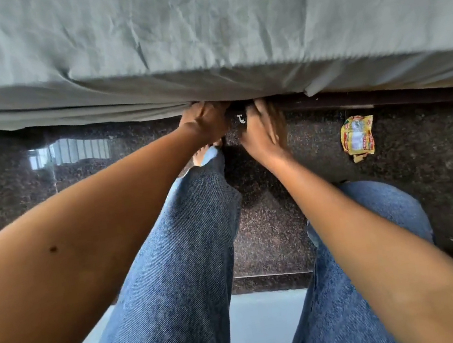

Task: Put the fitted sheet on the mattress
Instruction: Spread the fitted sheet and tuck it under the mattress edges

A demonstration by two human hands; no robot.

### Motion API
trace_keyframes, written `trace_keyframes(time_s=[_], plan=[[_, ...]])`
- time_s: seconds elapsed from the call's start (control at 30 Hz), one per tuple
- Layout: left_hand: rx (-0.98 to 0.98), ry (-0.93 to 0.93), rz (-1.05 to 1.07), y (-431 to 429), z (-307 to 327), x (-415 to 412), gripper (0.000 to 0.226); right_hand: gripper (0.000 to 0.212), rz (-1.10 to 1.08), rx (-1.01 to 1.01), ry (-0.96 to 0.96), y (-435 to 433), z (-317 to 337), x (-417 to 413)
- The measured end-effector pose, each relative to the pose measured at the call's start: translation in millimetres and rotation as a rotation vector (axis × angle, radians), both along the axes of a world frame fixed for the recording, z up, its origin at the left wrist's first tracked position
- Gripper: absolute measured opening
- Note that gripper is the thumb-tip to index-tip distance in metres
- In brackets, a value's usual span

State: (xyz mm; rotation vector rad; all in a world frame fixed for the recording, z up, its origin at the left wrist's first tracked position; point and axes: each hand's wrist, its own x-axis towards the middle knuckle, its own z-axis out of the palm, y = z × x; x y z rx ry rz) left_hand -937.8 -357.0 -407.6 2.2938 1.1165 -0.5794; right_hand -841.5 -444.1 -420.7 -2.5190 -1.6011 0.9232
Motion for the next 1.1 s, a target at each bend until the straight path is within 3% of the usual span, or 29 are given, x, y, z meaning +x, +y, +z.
trace_keyframes(time_s=[0.1,0.23,0.33,0.43,0.57,0.67,0.77,0.97,1.1], plan=[[-0.012,0.029,-0.076,6,-2,-6,0.037,0.050,0.168,-0.002,-0.104,7,-3,-4],[-0.015,0.088,-0.188,9,-4,-5,0.040,0.054,0.119,-0.066,-0.061,14,-15,-10],[-0.014,0.071,-0.084,3,-11,-7,0.052,0.070,0.104,-0.105,-0.084,14,-21,-14],[-0.035,0.114,-0.029,-1,-27,-1,0.061,0.050,-0.024,-0.162,-0.011,28,-25,-6],[-0.008,0.169,0.050,5,-38,7,0.046,0.071,0.173,-0.291,-0.125,36,-36,-8],[0.050,0.049,-0.028,5,-32,-3,0.047,0.058,0.109,-0.226,-0.128,33,-40,-9],[0.091,-0.081,-0.192,10,-16,-42,0.060,0.064,0.072,-0.284,-0.088,42,-24,-15],[0.041,0.186,-0.125,36,3,-119,0.068,0.076,0.007,-0.383,0.041,38,9,-26],[0.011,0.234,-0.064,43,27,-133,0.066,0.075,0.010,-0.411,0.093,21,30,-35]])
